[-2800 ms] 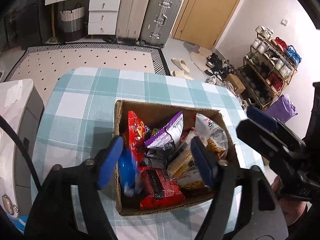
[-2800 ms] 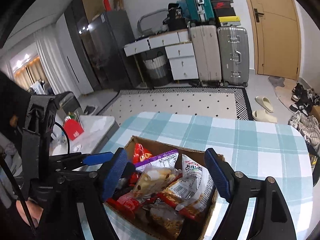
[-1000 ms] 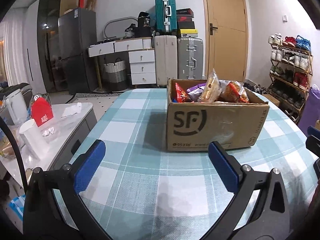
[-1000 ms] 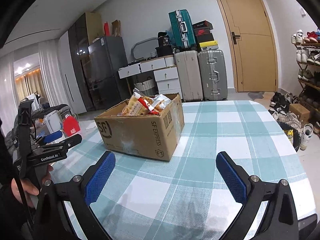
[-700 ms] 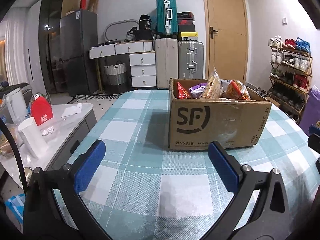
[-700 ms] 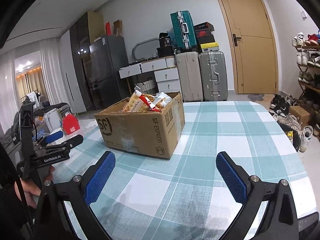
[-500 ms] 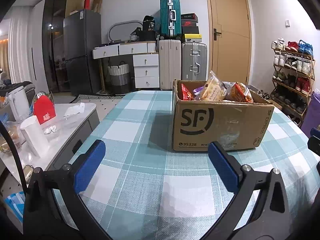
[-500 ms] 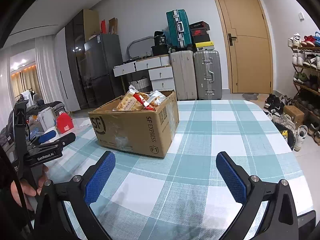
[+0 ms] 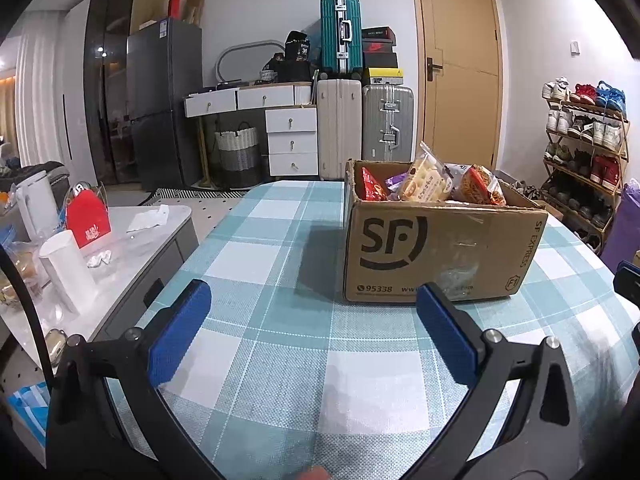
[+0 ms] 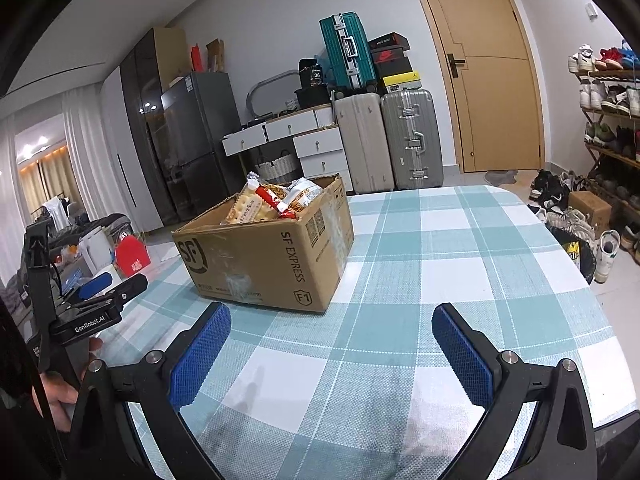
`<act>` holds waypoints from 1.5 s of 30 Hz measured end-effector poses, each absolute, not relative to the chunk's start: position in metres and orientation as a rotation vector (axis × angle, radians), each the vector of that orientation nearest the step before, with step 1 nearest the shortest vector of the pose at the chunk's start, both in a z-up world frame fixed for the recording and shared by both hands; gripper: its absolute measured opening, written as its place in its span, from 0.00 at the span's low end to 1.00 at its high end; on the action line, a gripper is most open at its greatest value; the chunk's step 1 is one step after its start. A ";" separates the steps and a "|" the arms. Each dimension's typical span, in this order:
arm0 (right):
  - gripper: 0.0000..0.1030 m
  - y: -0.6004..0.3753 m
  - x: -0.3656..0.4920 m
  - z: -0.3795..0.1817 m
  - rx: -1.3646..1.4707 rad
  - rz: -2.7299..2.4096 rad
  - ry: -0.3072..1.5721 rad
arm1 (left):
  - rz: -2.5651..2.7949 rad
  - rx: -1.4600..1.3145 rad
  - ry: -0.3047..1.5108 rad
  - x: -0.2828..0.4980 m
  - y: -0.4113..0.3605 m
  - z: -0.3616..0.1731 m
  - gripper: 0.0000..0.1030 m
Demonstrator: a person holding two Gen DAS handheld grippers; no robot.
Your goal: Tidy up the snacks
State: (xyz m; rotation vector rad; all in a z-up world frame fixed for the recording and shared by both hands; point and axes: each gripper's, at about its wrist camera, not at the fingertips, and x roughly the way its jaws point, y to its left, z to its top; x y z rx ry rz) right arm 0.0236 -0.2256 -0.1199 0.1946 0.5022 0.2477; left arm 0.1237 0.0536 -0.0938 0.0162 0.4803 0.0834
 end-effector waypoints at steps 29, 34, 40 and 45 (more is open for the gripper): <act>0.99 -0.225 0.022 -0.118 0.190 0.252 0.503 | 0.097 0.037 0.497 0.126 0.052 -0.098 0.99; 0.99 -0.225 0.022 -0.118 0.191 0.251 0.503 | 0.097 0.031 0.503 0.128 0.052 -0.099 0.99; 0.99 -0.226 0.022 -0.118 0.191 0.252 0.503 | 0.097 0.038 0.490 0.128 0.051 -0.099 0.99; 0.99 -0.226 0.022 -0.118 0.191 0.252 0.503 | 0.096 0.043 0.490 0.128 0.051 -0.099 0.99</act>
